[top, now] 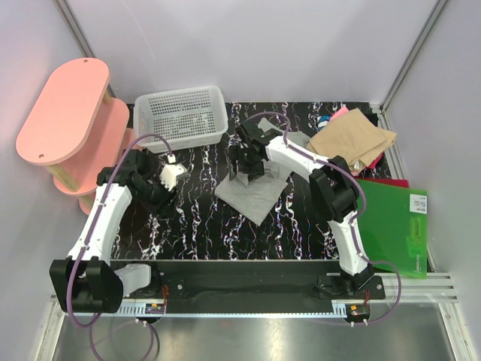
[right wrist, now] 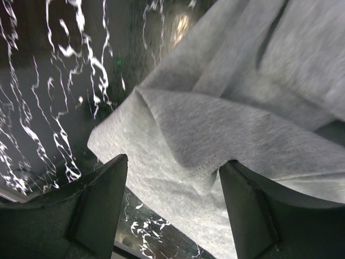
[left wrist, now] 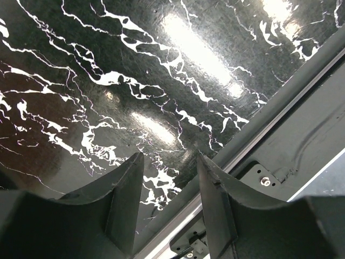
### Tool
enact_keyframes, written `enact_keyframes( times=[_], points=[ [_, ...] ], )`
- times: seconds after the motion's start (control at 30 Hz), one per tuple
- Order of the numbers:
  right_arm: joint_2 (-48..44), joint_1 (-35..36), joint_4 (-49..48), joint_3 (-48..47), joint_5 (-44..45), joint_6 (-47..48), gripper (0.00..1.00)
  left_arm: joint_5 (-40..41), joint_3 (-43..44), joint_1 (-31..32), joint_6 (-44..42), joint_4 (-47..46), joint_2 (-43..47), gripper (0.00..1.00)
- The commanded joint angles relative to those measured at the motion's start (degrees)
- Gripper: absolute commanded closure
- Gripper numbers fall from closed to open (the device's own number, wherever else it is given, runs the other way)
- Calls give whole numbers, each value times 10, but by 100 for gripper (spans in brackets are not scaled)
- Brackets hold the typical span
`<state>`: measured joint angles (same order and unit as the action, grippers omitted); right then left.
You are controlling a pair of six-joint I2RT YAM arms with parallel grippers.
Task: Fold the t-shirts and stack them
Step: Fold the folded rectangular tshirt in 1/3 of the way
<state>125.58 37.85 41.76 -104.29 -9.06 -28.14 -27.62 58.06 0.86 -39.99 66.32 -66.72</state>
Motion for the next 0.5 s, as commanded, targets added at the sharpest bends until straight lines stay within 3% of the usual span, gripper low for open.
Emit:
enact_keyframes(
  times=[0.0, 0.23, 0.47],
  points=[
    [16, -30, -10, -44, -10, 4, 25, 20, -11, 2, 0, -8, 20, 51],
    [68, -67, -10, -120, -42, 10, 26, 35, -15, 2, -1, -5, 40, 51],
    [166, -88, 52, -325, -75, 30, 26, 35, -17, 2, 3, 2, 35, 51]
  ],
)
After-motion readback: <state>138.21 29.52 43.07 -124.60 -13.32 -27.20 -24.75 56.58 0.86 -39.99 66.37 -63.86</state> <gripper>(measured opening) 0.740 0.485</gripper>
